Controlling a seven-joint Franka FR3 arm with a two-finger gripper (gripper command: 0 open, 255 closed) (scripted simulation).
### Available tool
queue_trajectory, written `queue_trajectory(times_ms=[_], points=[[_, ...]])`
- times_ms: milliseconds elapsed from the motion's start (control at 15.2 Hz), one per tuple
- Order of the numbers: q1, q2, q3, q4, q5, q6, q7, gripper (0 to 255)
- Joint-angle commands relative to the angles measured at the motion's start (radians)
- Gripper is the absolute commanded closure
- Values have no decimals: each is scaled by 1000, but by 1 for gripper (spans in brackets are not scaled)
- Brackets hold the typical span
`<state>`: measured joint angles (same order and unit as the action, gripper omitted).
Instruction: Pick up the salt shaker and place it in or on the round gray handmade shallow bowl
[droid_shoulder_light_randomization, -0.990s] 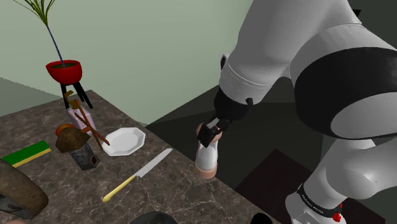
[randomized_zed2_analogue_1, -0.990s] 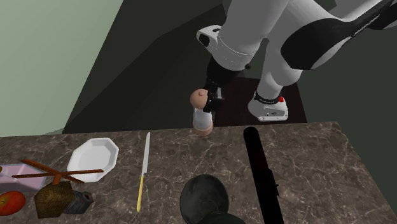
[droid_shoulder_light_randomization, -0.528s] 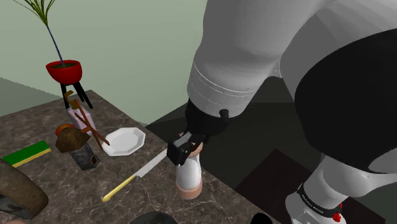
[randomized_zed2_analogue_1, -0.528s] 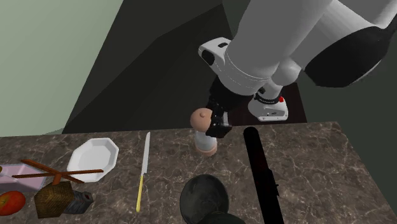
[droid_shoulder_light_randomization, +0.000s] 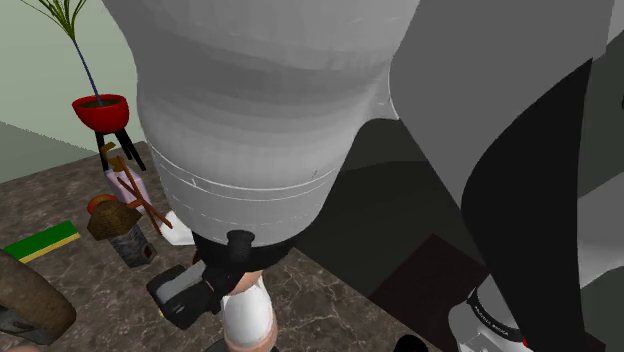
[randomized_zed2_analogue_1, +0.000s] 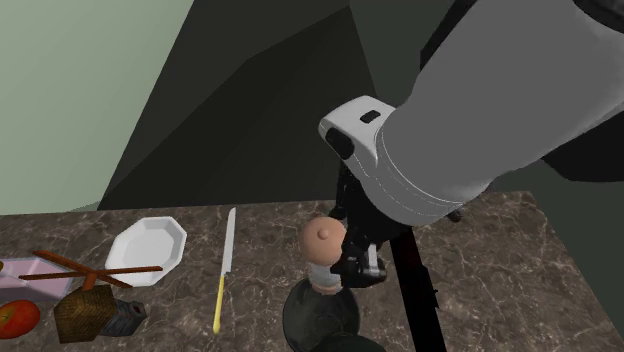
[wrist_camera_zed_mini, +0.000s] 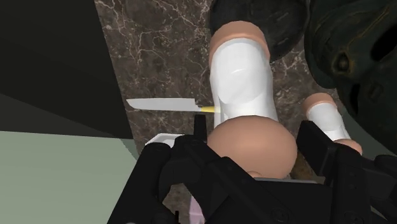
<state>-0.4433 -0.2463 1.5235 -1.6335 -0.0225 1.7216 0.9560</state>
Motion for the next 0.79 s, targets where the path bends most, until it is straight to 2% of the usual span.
queue_trajectory(times_ms=[0, 66, 726], points=[[-280, -28, 274, 127, 26, -48, 7, 255], [-344, -105, 290, 189, 103, -74, -30, 255], [-263, -88, 255, 20, 86, 67, 1, 255]])
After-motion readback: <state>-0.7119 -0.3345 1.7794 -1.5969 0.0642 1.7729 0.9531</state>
